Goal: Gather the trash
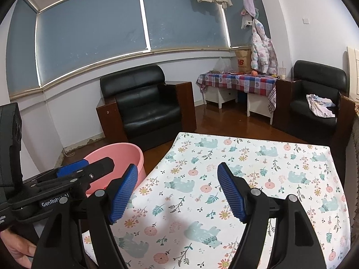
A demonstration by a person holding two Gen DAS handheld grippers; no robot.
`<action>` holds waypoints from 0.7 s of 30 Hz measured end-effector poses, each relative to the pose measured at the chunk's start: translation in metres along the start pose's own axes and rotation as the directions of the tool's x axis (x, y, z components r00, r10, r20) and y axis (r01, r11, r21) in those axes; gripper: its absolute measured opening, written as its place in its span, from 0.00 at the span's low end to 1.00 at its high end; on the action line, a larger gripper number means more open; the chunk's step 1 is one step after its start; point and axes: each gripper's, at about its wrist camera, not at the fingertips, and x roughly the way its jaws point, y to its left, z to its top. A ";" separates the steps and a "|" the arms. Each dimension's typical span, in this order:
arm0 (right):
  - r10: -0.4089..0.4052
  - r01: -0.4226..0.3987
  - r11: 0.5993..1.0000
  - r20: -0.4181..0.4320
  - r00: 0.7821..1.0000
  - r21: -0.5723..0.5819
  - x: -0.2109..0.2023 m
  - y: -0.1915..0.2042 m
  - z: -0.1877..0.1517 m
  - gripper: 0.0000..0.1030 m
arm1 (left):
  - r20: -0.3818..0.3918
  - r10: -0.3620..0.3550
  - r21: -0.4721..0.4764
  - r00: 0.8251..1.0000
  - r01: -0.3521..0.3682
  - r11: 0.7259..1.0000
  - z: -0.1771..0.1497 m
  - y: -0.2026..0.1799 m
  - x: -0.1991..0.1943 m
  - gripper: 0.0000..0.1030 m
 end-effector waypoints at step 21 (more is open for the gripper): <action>-0.004 0.004 1.000 0.000 1.000 -0.004 0.000 0.000 0.001 0.70 | 0.034 0.047 0.012 0.998 -0.047 0.999 -0.001 0.005 -0.002 0.73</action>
